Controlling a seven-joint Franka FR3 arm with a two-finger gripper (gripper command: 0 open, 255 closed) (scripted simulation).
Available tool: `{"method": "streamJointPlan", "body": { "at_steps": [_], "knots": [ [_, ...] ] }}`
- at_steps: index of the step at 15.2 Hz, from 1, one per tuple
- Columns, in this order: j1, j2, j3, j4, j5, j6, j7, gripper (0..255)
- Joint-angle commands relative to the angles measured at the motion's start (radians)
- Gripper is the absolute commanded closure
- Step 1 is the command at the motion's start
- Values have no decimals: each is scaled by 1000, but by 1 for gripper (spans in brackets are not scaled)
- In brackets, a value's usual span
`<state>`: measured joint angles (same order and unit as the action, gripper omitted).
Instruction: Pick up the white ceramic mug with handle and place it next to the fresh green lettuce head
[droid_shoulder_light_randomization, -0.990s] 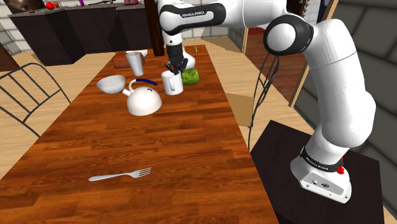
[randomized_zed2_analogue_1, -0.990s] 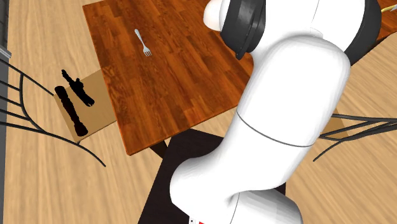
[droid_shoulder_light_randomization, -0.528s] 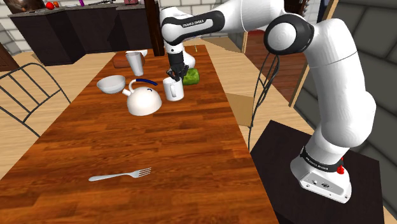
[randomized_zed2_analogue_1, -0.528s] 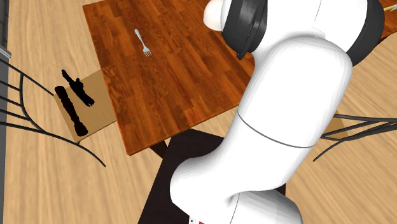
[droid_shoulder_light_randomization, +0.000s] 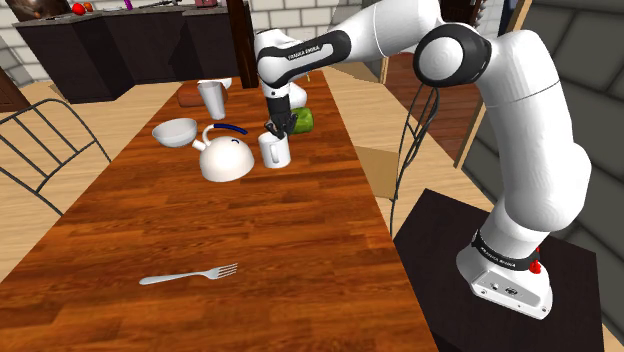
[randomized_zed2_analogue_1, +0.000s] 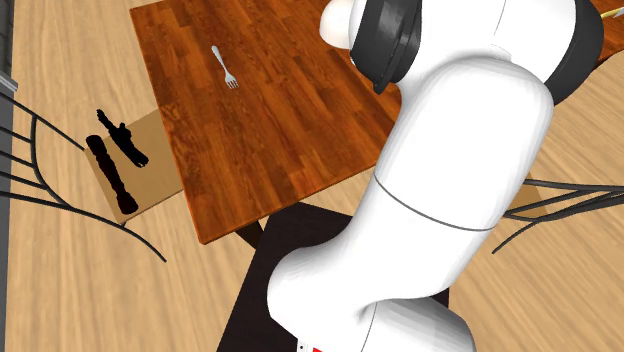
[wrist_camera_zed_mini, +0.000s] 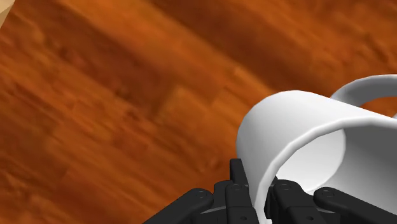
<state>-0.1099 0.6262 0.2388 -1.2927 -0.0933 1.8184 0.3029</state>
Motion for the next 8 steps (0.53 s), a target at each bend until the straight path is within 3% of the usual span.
{"method": "streamJointPlan", "body": {
  "at_steps": [1, 8],
  "knots": [
    [-1, 4, -1, -18, -1, 23, 0, 255],
    [-2, 12, -2, -36, -3, 47, 0, 255]
  ]
}}
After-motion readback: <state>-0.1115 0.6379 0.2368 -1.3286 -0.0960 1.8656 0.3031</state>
